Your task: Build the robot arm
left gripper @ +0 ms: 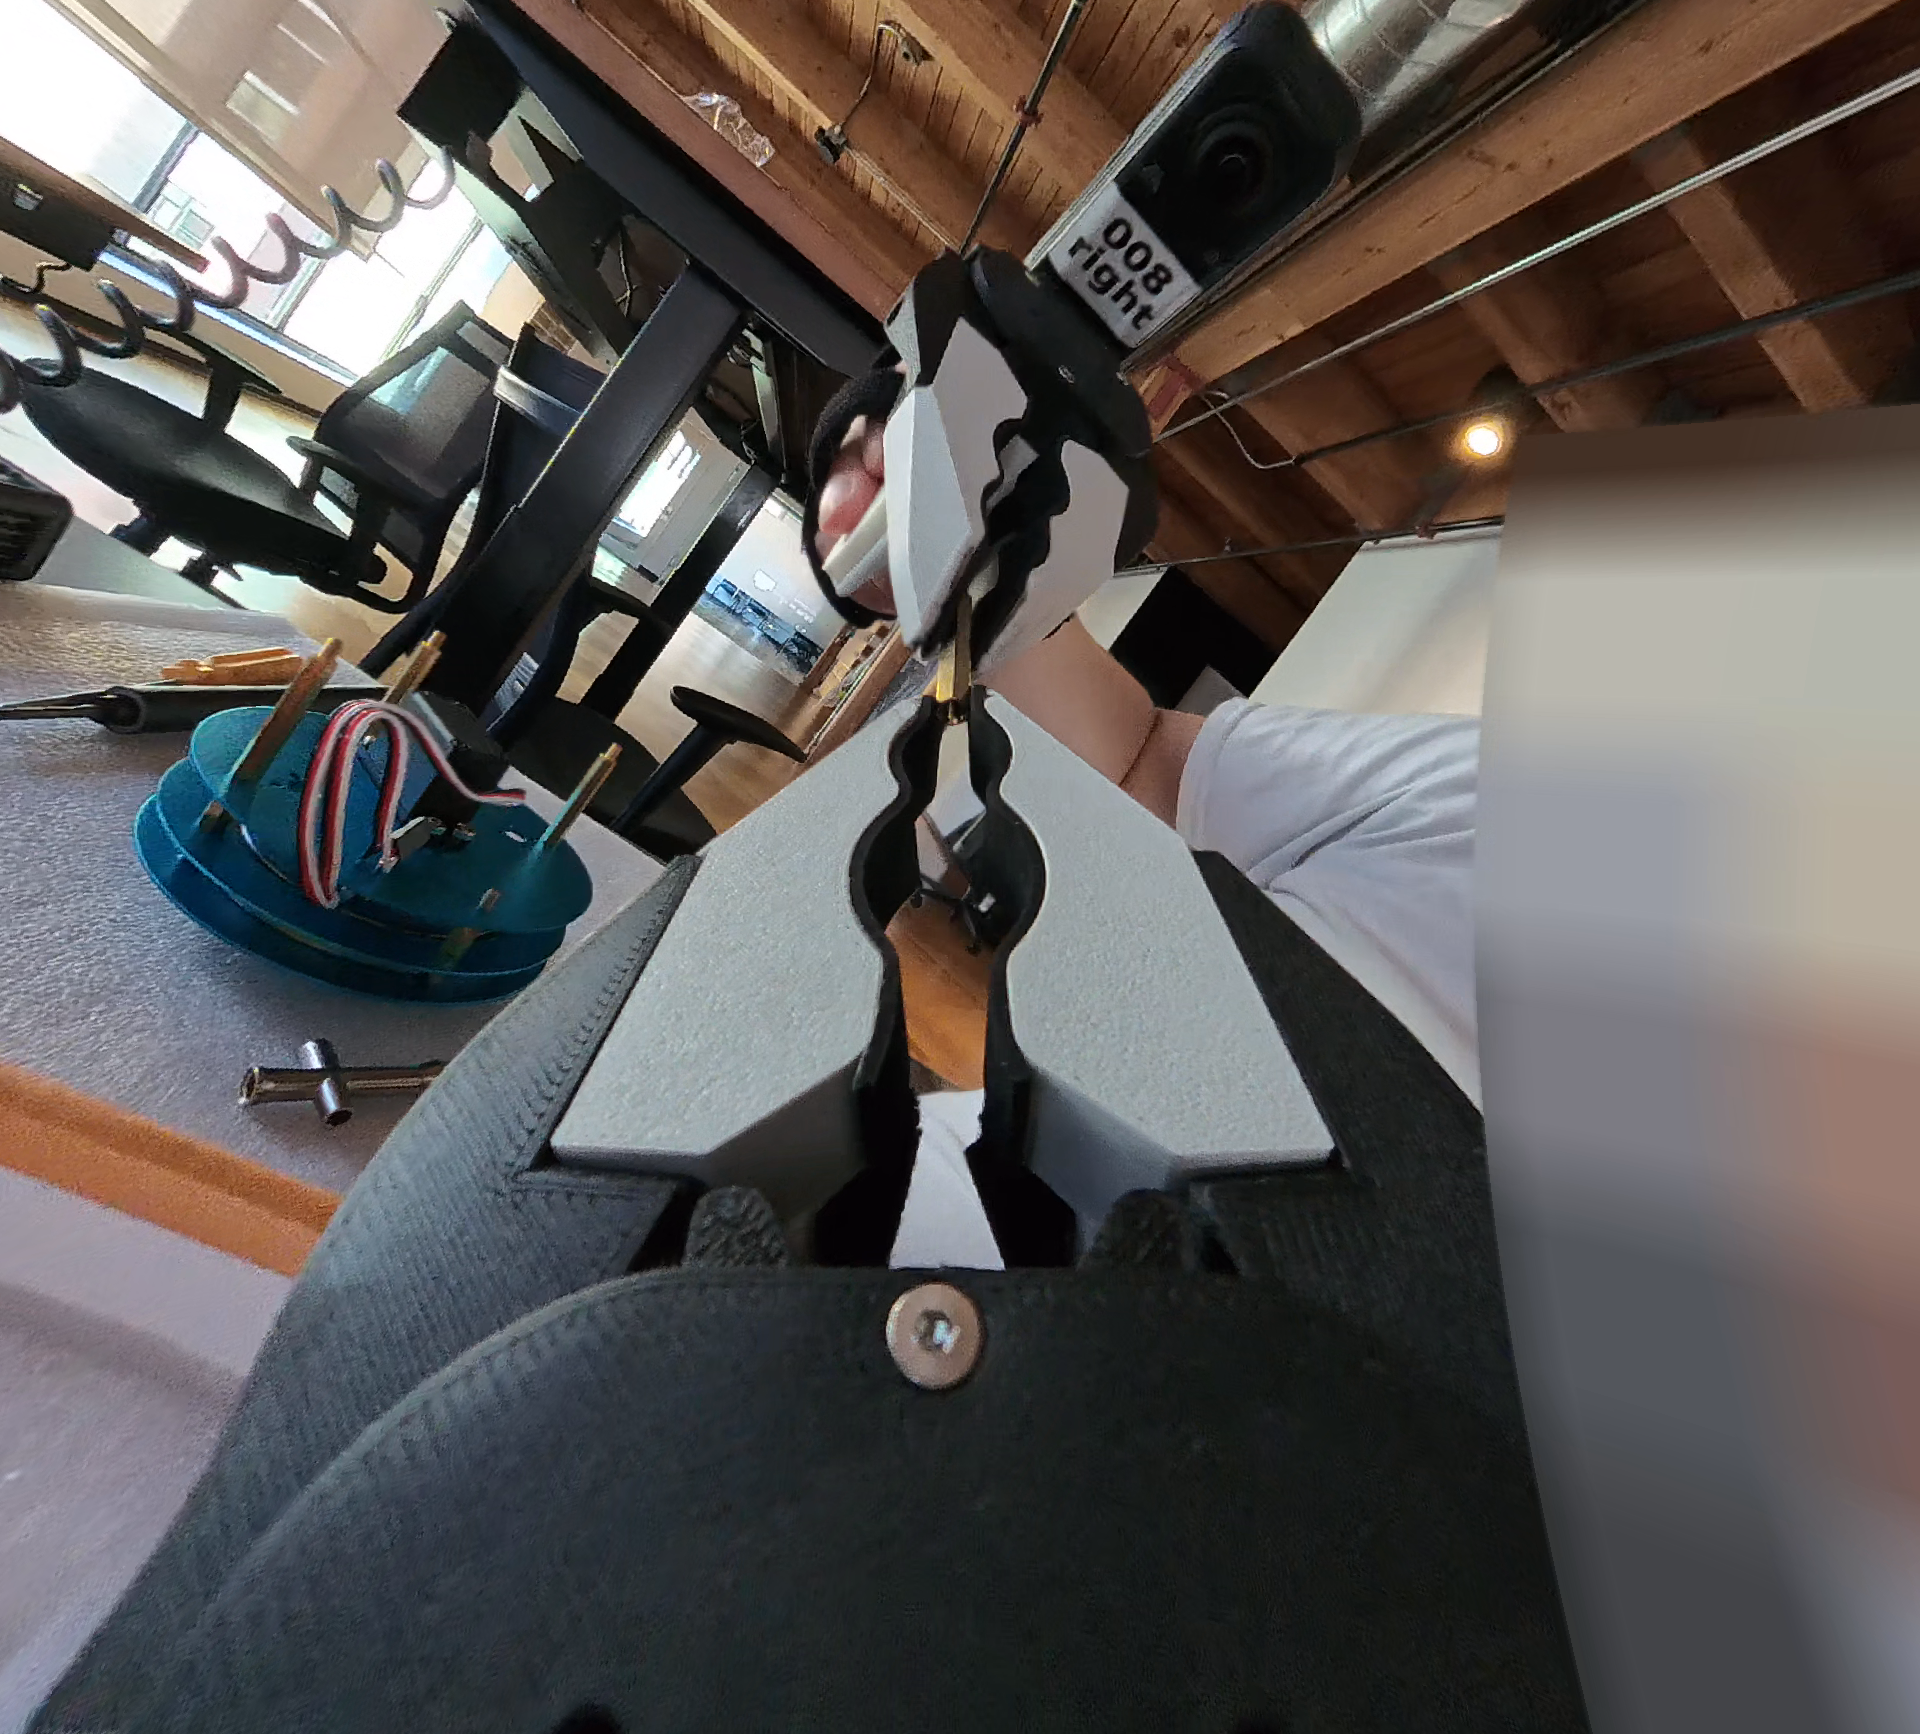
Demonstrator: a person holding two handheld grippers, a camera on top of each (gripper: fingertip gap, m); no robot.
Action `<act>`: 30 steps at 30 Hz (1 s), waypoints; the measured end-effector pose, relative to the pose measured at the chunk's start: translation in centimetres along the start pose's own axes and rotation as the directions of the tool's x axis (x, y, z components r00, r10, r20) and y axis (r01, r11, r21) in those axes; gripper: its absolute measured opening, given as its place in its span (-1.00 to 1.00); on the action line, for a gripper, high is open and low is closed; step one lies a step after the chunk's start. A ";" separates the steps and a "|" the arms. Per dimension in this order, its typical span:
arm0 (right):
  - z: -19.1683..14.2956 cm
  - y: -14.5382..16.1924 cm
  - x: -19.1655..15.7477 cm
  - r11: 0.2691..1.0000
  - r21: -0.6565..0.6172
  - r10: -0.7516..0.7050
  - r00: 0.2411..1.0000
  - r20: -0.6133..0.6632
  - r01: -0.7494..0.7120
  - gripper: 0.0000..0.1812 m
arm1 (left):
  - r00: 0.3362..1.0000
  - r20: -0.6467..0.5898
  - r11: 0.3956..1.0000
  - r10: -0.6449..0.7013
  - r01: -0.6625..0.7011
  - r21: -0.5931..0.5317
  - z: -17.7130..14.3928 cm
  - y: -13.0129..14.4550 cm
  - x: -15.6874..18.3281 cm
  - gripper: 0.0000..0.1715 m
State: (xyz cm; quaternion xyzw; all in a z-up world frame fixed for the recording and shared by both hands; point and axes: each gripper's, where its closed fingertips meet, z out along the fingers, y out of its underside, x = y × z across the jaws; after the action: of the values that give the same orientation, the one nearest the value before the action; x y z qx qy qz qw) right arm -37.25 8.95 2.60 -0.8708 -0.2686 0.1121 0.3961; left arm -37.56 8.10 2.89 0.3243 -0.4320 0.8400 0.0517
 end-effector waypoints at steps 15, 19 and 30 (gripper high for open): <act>-0.9 11.7 1.5 0.711 -0.628 -0.340 0.936 0.087 0.316 -0.94 | 0.971 0.209 0.993 0.113 -0.115 -0.002 -1.4 -1.1 -1.9 -0.68; -0.8 14.6 2.8 0.543 -0.721 -0.409 0.885 0.221 0.431 -0.94 | 0.964 0.232 0.992 0.128 -0.128 -0.015 -1.7 -1.3 -2.1 -0.70; -0.9 16.0 3.8 0.426 -0.740 -0.409 0.840 0.355 0.520 -0.95 | 0.964 0.238 0.992 0.121 -0.124 -0.002 -2.4 -1.8 -2.7 -0.76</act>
State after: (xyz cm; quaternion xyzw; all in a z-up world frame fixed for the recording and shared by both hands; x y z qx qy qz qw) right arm -27.70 1.83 -8.69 -0.8344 -0.5420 -0.0856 -0.0519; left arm -35.98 11.54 1.62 0.3955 -0.4490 0.7994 -0.0545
